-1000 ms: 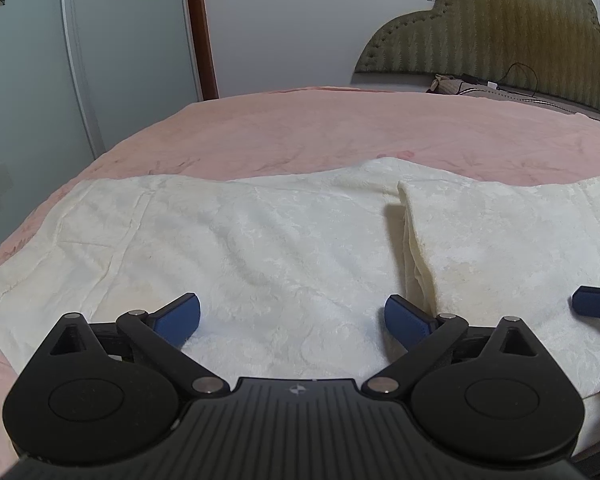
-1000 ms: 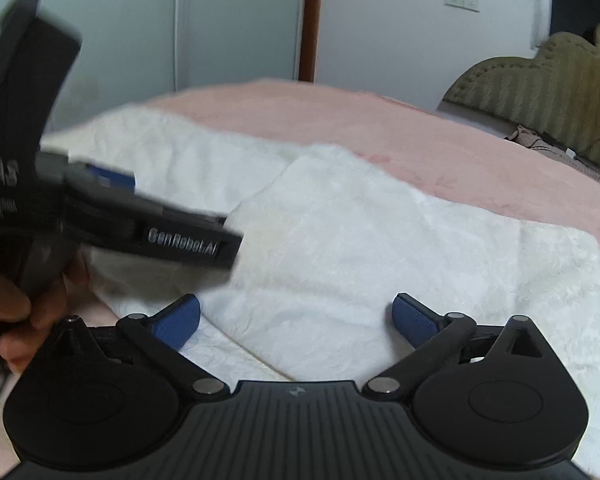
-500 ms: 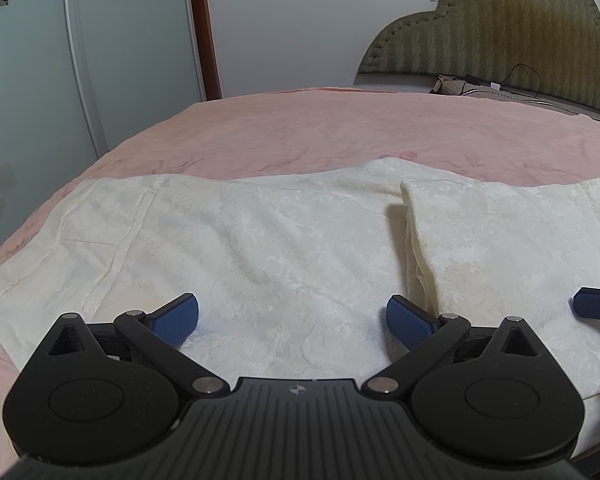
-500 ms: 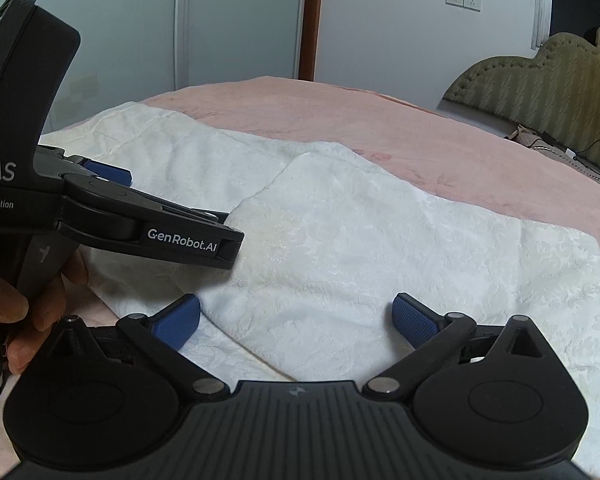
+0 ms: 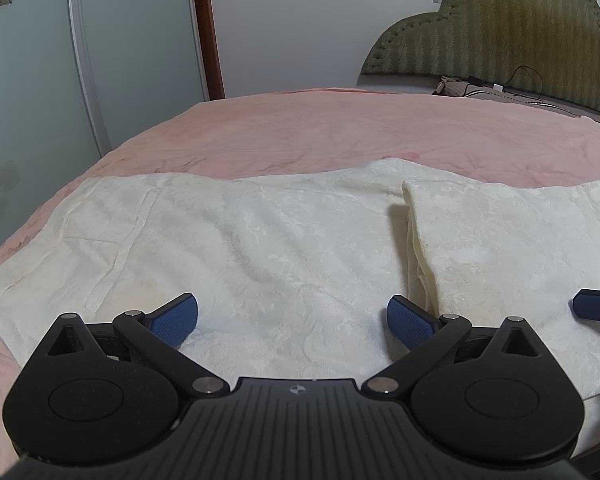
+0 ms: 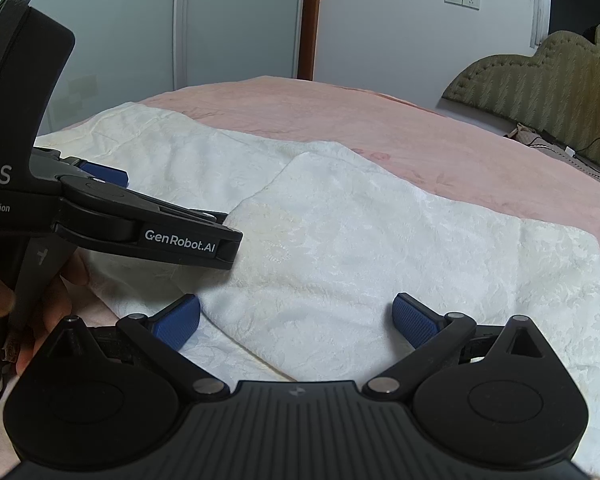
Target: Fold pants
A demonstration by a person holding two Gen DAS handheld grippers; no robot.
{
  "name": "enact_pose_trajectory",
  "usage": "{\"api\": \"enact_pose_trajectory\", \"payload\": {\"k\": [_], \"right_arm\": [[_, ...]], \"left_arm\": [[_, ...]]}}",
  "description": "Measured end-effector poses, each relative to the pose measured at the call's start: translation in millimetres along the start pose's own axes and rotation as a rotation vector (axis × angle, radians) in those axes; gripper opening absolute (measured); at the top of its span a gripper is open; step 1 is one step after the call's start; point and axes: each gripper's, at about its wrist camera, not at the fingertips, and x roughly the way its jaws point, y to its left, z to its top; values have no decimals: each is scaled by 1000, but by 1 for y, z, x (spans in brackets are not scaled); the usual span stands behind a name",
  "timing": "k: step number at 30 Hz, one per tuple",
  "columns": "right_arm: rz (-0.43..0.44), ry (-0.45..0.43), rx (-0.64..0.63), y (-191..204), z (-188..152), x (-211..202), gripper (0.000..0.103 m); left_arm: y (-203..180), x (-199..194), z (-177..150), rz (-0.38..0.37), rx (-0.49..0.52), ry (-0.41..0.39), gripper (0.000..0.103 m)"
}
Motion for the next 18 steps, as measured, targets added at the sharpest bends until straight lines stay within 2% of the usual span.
{"api": "enact_pose_trajectory", "payload": {"k": [6,11,15,18], "right_arm": [[19,10,23,-4,0,1,103],[-17,-19,-1,5,0,-6,103],[-51,-175,-251,49,-1,-28,103],[-21,-232,-444,87,-2,-35,103]], "left_arm": [[5,-12,-3,-5,-3,-27,101],[37,-40,-11,6,-18,-57,101],[89,-57,-13,-11,-169,-21,101],[132,-64,-14,-58,-332,23,100]]}}
